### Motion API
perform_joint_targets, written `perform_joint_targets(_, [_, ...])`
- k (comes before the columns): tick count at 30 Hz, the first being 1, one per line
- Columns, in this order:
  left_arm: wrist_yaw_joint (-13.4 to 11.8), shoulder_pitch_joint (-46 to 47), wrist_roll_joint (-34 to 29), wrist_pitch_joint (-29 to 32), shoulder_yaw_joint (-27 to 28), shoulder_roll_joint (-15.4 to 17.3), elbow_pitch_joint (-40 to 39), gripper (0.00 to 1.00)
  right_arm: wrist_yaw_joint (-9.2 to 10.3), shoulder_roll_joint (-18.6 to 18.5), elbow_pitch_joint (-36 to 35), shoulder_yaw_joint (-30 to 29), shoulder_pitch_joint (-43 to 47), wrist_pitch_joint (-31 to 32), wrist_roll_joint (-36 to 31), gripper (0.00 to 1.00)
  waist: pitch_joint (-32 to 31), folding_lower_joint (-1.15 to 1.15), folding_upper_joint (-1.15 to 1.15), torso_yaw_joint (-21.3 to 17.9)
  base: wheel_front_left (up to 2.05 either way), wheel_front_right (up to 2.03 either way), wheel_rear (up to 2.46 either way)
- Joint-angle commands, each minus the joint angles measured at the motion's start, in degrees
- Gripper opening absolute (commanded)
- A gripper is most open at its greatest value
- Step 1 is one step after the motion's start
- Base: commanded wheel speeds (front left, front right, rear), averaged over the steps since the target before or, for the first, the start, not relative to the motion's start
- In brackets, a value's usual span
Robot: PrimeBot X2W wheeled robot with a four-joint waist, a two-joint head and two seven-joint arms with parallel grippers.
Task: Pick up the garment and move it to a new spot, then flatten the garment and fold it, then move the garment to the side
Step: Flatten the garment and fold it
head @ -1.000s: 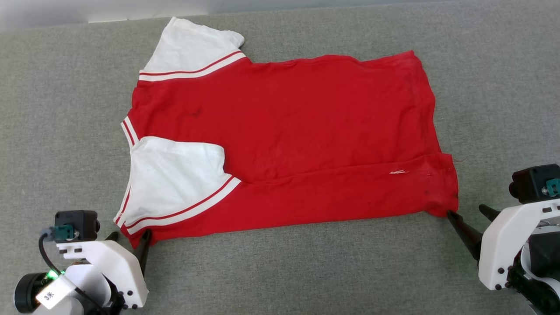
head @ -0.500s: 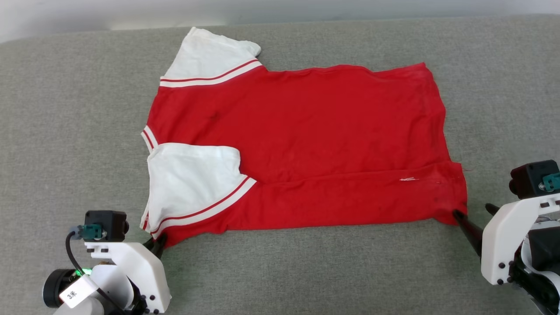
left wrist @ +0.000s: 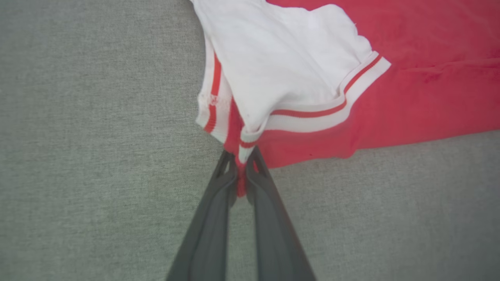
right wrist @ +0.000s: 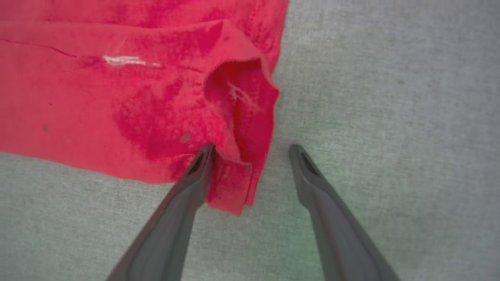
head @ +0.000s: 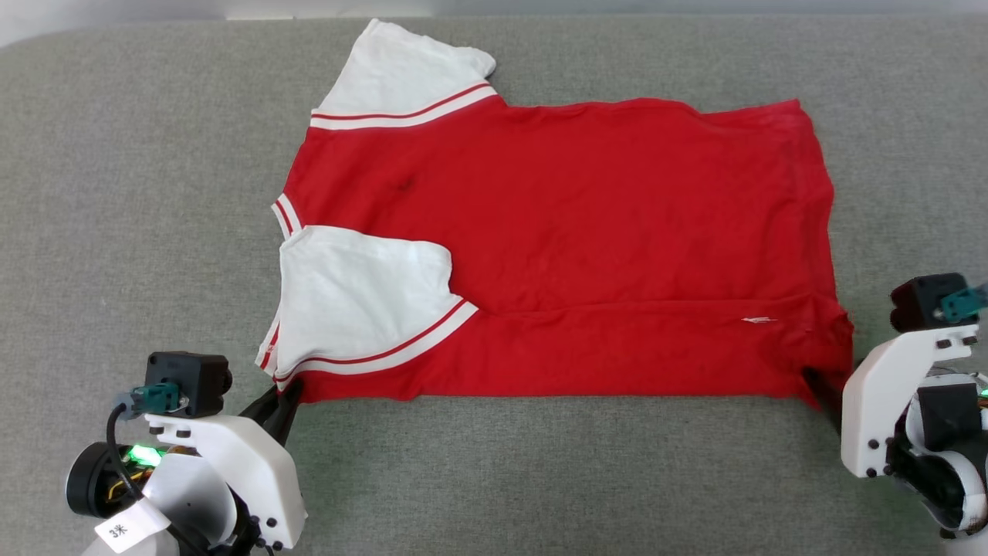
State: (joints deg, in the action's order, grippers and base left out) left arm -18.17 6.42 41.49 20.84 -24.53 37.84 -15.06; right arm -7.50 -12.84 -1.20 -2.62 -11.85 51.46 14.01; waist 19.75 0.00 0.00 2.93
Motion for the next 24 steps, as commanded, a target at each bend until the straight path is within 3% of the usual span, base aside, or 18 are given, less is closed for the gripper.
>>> perform_joint_targets(1, [-0.3,0.6,-0.2,0.2,-0.1,0.2,-0.3,0.00,0.02,0.6,1.6,0.4,-0.1,0.0,0.4,1.00,0.5,0.00,0.00,0.4,0.00,0.00,0.00])
perform_joint_targets(4, [-0.2,0.4,0.1,0.4,-0.1,0.3,-0.4,0.00,0.01,0.6,3.4,0.9,0.2,0.3,0.6,1.00,1.0,0.00,0.00,0.8,0.00,0.00,0.00])
perform_joint_targets(6, [-0.1,0.5,0.2,0.4,-0.1,0.4,-0.2,0.00,0.01,0.4,4.6,1.3,0.8,0.9,0.6,0.36,1.2,0.00,0.00,1.1,0.00,0.00,0.00])
perform_joint_targets(7, [-0.1,0.5,0.3,0.4,-0.1,0.4,0.0,0.00,0.01,0.3,5.0,1.5,0.9,0.9,0.6,0.00,1.2,0.00,0.00,1.1,0.00,0.00,0.00])
perform_joint_targets(19, [0.9,-2.2,1.4,1.2,0.0,2.5,2.5,0.00,0.07,-3.0,4.2,-1.0,2.2,-0.5,1.5,0.00,-3.3,0.00,0.00,-0.3,0.00,0.00,0.00])
perform_joint_targets(24, [-0.1,-5.7,2.5,0.5,0.6,3.0,0.9,0.00,0.07,-4.6,0.7,-2.6,4.2,0.0,2.9,0.00,-5.3,0.00,0.00,-1.2,0.00,0.00,0.00])
